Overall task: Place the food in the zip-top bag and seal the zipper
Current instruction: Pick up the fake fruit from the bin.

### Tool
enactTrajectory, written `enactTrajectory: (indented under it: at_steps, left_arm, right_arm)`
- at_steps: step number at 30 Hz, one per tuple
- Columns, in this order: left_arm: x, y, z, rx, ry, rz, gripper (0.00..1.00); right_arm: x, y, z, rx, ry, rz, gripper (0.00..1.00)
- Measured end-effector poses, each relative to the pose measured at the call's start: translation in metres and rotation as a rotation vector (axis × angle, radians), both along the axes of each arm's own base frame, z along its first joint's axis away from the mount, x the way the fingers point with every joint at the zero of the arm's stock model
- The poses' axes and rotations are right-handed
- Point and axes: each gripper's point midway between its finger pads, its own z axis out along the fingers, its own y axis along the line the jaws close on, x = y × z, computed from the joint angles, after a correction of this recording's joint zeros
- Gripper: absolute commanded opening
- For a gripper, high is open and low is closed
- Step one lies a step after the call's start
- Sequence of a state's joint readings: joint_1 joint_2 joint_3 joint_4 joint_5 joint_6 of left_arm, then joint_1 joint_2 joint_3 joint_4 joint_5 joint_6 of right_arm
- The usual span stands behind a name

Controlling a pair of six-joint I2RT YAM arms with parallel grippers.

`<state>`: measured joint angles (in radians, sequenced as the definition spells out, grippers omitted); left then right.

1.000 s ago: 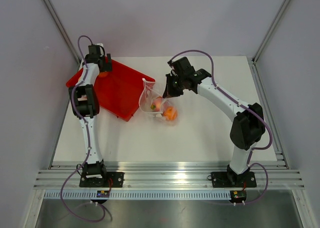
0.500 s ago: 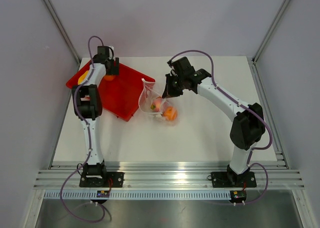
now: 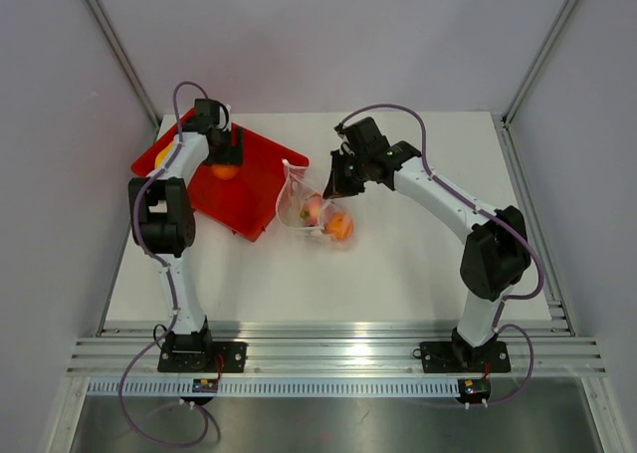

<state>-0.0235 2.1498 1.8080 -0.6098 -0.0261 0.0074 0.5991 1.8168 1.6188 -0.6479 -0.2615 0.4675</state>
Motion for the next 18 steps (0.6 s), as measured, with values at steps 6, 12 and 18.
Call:
enactTrajectory:
  at_steps: [6, 12, 18]
  left_arm:
    - [-0.023, -0.025, 0.048, -0.071, -0.074, -0.029, 0.64]
    - [-0.048, -0.049, 0.096, -0.131, -0.151, -0.080, 0.64]
    - [-0.075, -0.083, 0.147, -0.178, -0.227, -0.176, 0.64]
  right_arm:
    - [-0.004, 0.005, 0.001, 0.031, 0.012, 0.015, 0.00]
    - [-0.002, 0.007, 0.006, 0.042, 0.004, 0.019, 0.00]
    - [0.015, 0.022, 0.025, 0.082, -0.035, 0.030, 0.00]
